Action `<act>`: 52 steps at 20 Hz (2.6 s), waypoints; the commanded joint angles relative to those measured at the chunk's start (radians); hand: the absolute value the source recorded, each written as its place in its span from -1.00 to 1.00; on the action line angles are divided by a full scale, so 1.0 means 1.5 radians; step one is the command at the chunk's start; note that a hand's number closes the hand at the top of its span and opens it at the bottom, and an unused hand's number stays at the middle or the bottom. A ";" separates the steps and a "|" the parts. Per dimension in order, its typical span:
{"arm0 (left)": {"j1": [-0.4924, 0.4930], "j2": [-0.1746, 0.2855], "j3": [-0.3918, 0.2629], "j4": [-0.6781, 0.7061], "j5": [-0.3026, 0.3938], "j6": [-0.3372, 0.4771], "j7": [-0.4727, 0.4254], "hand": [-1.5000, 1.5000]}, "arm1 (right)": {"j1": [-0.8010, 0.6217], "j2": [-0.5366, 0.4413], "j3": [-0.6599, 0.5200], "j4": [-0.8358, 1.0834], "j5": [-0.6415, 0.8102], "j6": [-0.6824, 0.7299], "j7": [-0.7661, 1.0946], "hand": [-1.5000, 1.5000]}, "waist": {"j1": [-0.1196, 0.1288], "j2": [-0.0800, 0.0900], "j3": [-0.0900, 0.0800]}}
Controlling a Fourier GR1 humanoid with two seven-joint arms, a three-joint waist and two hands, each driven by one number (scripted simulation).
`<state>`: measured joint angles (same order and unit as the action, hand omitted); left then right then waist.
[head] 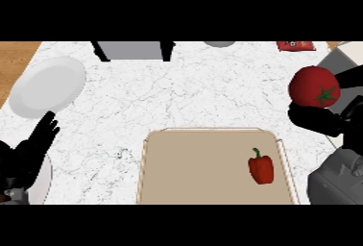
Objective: Pick the tomato from the tray and place it in the tiered shelf
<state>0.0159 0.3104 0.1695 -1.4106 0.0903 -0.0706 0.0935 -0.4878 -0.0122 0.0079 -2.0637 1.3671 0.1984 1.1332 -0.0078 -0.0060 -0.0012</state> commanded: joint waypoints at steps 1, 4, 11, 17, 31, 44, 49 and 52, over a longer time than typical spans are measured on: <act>-0.027 0.013 0.013 0.015 0.005 -0.007 0.019 0.00 | -0.074 0.008 0.013 -0.044 0.054 0.109 0.129 1.00 | 0.003 0.002 0.000; 0.029 -0.005 0.005 0.003 -0.007 -0.009 -0.029 0.00 | -0.111 0.008 -0.011 -0.063 0.066 0.127 0.123 1.00 | 0.007 0.001 0.000; 0.014 0.000 0.006 -0.025 -0.004 -0.001 0.012 0.00 | -0.182 -0.061 -0.118 0.001 0.143 0.236 0.029 1.00 | -0.001 -0.001 0.000; -0.001 0.000 0.010 -0.010 -0.007 -0.003 0.005 0.00 | -0.305 -0.085 -0.190 0.047 0.165 0.325 -0.006 1.00 | 0.003 0.001 -0.001; 0.011 -0.004 0.024 0.007 0.001 -0.026 -0.019 0.00 | -0.311 -0.255 -0.358 0.160 0.150 0.356 -0.166 1.00 | 0.005 0.003 0.001; 0.002 -0.012 0.021 -0.028 -0.021 -0.012 0.011 0.00 | -0.207 -0.286 -0.462 0.312 0.059 0.141 -0.186 1.00 | 0.010 0.005 0.001; 0.007 -0.022 0.020 0.001 -0.020 -0.026 -0.007 0.00 | -0.117 -0.306 -0.512 0.298 0.021 0.101 -0.215 -1.00 | 0.003 0.004 0.001; -0.032 -0.026 0.022 -0.001 -0.026 -0.007 0.018 0.00 | -0.124 -0.295 -0.442 0.301 0.045 0.123 -0.172 -1.00 | 0.007 0.004 0.001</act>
<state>0.0010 0.2872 0.2053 -1.4243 0.0617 -0.0978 0.1146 -0.6965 -0.4463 -0.7079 -1.6369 1.4276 0.3649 0.8463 0.0005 -0.0001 0.0005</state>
